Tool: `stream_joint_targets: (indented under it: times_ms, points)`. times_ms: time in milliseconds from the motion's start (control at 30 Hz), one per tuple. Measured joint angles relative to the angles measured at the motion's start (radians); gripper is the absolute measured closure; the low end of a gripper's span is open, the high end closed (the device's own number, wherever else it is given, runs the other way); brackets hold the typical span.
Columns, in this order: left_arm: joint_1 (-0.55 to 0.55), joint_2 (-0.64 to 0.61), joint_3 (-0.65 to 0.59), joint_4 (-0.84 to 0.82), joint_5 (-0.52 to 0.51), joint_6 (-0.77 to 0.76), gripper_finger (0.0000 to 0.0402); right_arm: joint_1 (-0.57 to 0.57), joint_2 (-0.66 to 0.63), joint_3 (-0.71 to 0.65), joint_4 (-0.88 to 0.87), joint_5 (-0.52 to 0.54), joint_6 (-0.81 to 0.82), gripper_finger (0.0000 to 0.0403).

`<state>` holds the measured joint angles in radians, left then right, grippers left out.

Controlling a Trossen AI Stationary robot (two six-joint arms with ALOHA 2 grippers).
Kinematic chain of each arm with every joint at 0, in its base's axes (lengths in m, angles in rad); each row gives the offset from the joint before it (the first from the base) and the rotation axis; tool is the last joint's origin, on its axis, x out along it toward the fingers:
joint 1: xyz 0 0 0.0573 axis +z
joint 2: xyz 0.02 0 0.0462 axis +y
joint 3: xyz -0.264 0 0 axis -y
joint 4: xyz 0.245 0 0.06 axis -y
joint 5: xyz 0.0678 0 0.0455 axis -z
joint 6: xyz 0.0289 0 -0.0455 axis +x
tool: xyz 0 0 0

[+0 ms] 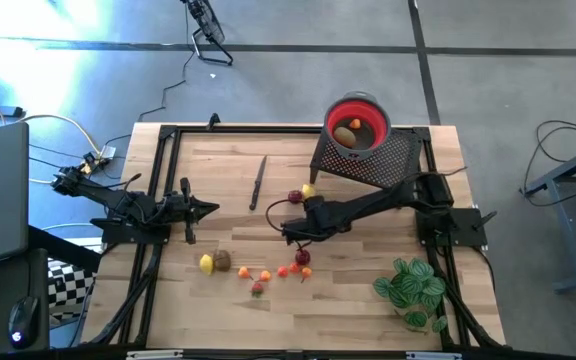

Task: Pick & Place Fruit
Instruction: Put the yellow lemon into the red strainer bowl on the shelf

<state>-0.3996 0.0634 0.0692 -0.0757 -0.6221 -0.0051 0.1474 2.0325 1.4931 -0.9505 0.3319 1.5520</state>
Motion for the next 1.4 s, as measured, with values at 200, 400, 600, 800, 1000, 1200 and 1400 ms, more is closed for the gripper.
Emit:
stream_joint_targets:
  times_ms: [200, 400, 600, 800, 1000, 1200, 1400]
  points:
    - [0.0, 0.0, 0.0, 0.0, -0.001, 0.0, 0.0402, -0.009, 0.021, 0.0, 0.012, 0.007, 0.0, 0.0109]
    - [0.0, 0.0, 0.0, 0.0, 0.001, 0.0, 0.0402, -0.012, 0.059, 0.0, 0.025, 0.006, 0.0, 0.0109]
    - [0.0, 0.0, 0.0, -0.001, 0.001, 0.0, 0.0402, -0.011, 0.077, 0.0, 0.024, 0.012, 0.0, 0.0109]
    - [0.0, 0.0, 0.0, -0.001, 0.001, 0.0, 0.0402, -0.011, 0.083, 0.0, 0.019, 0.035, 0.0, 0.0109]
    - [0.0, 0.0, 0.0, -0.001, 0.001, 0.0, 0.0402, -0.011, 0.083, 0.0, 0.019, 0.036, 0.0, 0.0109]
    - [0.0, 0.0, 0.0, -0.001, 0.001, 0.0, 0.0402, -0.011, 0.083, 0.0, 0.02, 0.036, 0.0, 0.0121]
    - [0.0, 0.0, 0.0, -0.001, 0.001, 0.0, 0.0402, -0.011, 0.083, 0.0, 0.019, 0.036, 0.0, 0.0162]
